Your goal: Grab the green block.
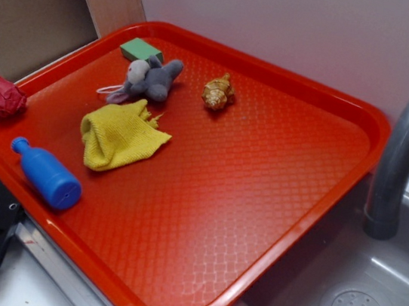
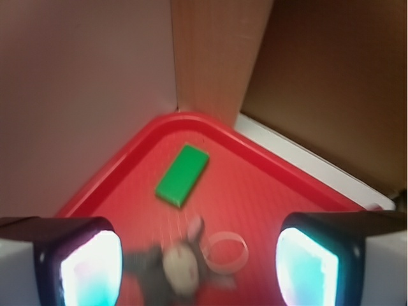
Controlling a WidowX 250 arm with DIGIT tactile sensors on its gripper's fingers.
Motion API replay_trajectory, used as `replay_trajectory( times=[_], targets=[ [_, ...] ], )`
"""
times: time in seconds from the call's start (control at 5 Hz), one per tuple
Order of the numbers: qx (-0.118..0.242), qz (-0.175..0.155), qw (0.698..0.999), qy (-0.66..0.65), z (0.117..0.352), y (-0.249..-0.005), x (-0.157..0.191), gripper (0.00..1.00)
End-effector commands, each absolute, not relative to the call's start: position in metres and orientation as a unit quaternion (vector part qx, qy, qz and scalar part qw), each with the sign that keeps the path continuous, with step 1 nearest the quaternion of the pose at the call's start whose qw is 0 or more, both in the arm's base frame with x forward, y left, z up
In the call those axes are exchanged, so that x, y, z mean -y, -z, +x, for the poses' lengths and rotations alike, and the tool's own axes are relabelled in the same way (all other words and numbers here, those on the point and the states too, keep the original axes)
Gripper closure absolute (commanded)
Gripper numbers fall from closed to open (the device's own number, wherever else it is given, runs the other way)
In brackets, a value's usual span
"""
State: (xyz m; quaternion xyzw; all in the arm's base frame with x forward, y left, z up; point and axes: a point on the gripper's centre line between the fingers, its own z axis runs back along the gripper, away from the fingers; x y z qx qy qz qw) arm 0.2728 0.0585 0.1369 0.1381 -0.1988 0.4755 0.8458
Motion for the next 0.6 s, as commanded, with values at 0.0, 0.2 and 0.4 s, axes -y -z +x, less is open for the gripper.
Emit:
replay_trajectory(
  times=[0.0,0.2,0.4],
  targets=[
    [0.188,0.128,0.835,-0.5,0.304,-0.098,-0.113,0.0],
    [0.172,0.116,0.842,-0.497,0.314,-0.077,-0.12,0.0],
    [0.152,0.102,0.853,-0.488,0.317,-0.057,-0.124,0.0]
  ],
)
